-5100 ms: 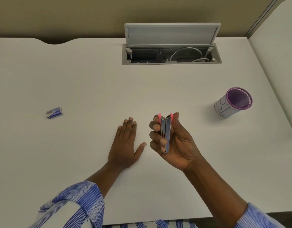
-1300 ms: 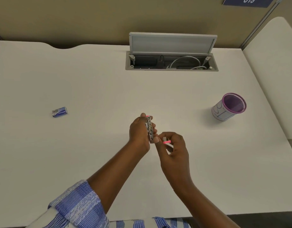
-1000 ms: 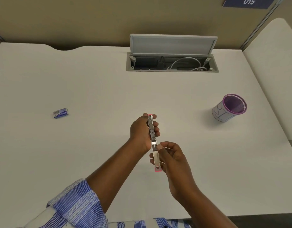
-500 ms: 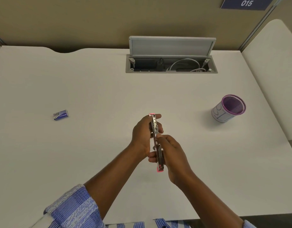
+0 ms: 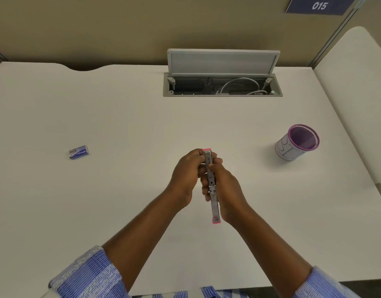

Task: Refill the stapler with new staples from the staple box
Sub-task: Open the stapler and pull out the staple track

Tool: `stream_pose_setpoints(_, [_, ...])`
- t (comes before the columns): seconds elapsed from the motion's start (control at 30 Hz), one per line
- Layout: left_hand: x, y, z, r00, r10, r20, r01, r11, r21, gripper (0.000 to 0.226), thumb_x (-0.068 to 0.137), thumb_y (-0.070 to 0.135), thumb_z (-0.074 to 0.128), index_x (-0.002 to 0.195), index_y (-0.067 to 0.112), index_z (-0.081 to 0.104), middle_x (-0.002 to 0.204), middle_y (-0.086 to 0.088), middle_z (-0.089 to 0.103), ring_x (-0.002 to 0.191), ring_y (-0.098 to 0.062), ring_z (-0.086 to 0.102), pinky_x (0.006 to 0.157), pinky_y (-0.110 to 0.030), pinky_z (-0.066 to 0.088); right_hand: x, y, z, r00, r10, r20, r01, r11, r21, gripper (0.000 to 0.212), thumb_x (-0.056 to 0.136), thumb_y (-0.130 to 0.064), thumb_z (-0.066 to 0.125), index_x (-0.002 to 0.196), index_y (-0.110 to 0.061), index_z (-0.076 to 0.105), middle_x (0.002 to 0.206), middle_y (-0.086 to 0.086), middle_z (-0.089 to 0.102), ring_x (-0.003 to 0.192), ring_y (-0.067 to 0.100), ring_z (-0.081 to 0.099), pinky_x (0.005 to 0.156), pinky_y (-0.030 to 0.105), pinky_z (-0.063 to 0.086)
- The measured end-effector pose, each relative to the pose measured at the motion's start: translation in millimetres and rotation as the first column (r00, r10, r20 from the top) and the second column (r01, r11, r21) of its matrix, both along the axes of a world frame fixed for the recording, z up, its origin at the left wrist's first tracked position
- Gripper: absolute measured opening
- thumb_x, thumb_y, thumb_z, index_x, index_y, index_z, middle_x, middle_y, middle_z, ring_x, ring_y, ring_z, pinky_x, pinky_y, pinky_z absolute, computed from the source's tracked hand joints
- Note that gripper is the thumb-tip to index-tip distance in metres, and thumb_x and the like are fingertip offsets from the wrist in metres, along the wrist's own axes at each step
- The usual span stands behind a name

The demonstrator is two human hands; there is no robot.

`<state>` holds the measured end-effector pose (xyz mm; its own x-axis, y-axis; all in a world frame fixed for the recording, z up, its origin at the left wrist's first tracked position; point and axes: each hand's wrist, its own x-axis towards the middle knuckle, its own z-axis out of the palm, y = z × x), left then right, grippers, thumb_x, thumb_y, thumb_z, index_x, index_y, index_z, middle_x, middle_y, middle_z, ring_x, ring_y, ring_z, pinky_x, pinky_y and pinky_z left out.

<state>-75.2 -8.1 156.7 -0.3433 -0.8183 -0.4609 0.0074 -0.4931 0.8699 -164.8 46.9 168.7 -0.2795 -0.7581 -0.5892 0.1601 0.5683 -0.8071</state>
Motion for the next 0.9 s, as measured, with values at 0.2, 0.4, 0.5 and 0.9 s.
stream_pose_setpoints(0.2, [1, 4, -3, 0.998, 0.003, 0.061, -0.001, 0.999, -0.033, 0.030, 0.091, 0.033, 0.054, 0.102, 0.016, 0.076, 0.110, -0.020, 0.075, 0.088, -0.021, 0.067, 0.095, -0.043, 0.055, 1, -2, 1, 1.000, 0.019, -0.025, -0.018, 0.999, 0.030, 0.055, 0.100, -0.060, 0.040, 0.073, -0.014, 0.054, 0.058, -0.002, 0.047, 0.051, 0.013, 0.042, 0.053, 0.030, 0.037])
stream_pose_setpoints(0.4, [0, 8, -3, 0.997, 0.005, 0.082, -0.001, 0.999, -0.055, 0.036, 0.091, 0.036, 0.049, 0.104, 0.014, 0.075, 0.107, -0.006, 0.079, 0.109, -0.031, 0.070, 0.098, -0.049, 0.053, 0, 0, -2, 0.996, 0.024, -0.084, -0.020, 0.999, 0.044, 0.059, 0.098, -0.064, 0.040, 0.063, -0.017, 0.045, 0.057, 0.000, 0.046, 0.047, 0.013, 0.040, 0.051, 0.028, 0.035])
stream_pose_setpoints(0.5, [-1, 8, -3, 0.996, 0.007, 0.089, -0.001, 0.998, -0.060, 0.039, 0.092, 0.036, 0.047, 0.105, 0.013, 0.075, 0.109, -0.009, 0.078, 0.110, -0.032, 0.069, 0.096, -0.048, 0.054, 0, 1, -2, 0.995, 0.027, -0.101, -0.026, 1.000, 0.017, 0.058, 0.099, -0.061, 0.039, 0.062, -0.017, 0.044, 0.058, 0.001, 0.044, 0.047, 0.014, 0.038, 0.049, 0.028, 0.034])
stream_pose_setpoints(0.9, [-1, 11, -6, 0.994, 0.009, 0.106, -0.003, 0.998, -0.061, 0.041, 0.093, 0.039, 0.045, 0.106, 0.013, 0.074, 0.111, -0.012, 0.077, 0.111, -0.035, 0.068, 0.098, -0.053, 0.053, 0, 2, -1, 0.995, 0.014, -0.099, -0.016, 1.000, -0.013, 0.067, 0.103, -0.053, 0.038, 0.043, -0.026, 0.047, 0.052, -0.002, 0.040, 0.041, 0.011, 0.033, 0.047, 0.026, 0.029])
